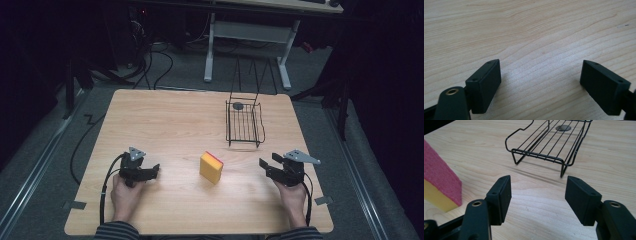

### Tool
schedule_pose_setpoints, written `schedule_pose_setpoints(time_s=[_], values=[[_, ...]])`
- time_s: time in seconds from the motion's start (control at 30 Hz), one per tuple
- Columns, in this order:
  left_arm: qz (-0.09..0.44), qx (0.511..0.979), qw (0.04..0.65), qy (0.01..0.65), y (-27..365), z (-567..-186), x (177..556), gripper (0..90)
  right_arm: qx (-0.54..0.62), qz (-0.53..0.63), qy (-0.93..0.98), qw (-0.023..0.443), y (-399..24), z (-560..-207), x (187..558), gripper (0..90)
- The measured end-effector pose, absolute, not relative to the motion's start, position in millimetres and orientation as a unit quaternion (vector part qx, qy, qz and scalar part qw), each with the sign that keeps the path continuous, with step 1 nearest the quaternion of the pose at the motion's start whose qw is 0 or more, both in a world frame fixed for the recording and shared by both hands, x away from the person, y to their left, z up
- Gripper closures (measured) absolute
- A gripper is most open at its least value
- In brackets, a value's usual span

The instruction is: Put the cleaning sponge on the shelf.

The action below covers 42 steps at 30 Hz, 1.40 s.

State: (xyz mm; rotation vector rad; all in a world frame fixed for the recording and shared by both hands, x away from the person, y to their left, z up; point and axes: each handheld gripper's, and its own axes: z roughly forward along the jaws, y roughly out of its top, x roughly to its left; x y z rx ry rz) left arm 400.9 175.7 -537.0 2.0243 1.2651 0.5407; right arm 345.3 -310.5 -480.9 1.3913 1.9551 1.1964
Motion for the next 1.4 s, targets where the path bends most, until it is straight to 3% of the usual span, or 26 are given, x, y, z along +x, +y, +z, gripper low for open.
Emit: schedule_pose_setpoints(time_s=[1.4], values=[[0.208,0.778,0.34,0.486,176,-537,401,17.6,0.383,0.489,0.758,0.201,-243,-453,323,31.5]])
